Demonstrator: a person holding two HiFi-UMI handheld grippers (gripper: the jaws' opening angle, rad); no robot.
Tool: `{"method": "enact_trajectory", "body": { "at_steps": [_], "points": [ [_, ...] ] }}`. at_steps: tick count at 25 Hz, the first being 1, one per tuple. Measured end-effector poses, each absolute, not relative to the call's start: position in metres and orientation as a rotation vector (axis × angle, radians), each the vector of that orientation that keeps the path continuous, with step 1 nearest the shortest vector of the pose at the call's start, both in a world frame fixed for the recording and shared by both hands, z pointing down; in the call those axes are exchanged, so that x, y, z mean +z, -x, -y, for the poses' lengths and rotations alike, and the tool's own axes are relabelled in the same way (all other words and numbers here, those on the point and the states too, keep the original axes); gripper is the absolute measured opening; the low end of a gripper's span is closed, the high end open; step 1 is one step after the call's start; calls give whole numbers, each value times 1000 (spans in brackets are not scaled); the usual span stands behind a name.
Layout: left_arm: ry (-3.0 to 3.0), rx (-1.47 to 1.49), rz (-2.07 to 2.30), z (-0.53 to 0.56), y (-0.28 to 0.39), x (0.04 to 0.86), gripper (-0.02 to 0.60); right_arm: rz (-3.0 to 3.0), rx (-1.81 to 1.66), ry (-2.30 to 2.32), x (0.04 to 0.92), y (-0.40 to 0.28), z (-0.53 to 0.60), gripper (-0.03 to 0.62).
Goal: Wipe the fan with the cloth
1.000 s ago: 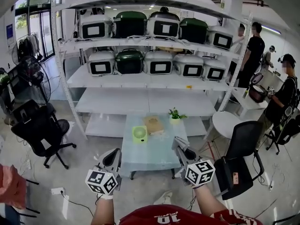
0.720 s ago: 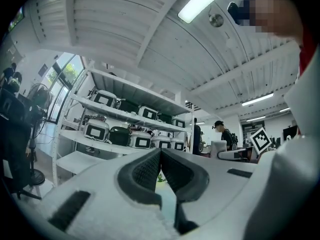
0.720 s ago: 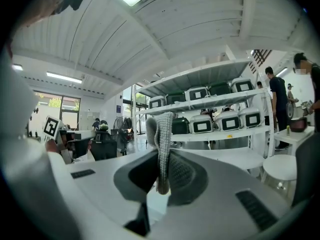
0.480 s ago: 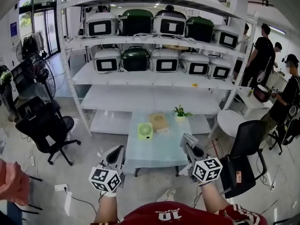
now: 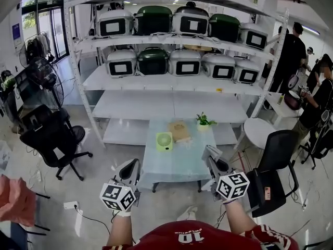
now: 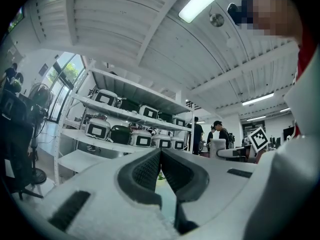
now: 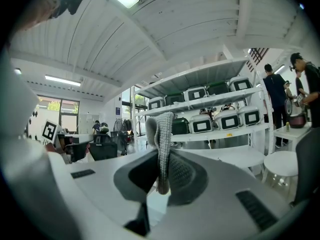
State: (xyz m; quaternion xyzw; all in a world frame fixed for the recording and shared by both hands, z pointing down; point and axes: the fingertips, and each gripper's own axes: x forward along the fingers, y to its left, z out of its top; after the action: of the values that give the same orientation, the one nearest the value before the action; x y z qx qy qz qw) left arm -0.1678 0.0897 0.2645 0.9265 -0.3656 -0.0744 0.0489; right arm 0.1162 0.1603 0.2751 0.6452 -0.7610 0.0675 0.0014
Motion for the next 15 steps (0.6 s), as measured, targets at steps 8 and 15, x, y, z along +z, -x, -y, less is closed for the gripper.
{"method": "enact_trajectory", "body": {
  "at_steps": [8,15],
  "points": [
    [-2818,-227,1124,-91,167,265,5,2388,220,-2051,275,-121,-165,26],
    [-2839,-223,1116,-93,160,261,5,2380,202,-2083,274,-126,-170,26]
  ]
}}
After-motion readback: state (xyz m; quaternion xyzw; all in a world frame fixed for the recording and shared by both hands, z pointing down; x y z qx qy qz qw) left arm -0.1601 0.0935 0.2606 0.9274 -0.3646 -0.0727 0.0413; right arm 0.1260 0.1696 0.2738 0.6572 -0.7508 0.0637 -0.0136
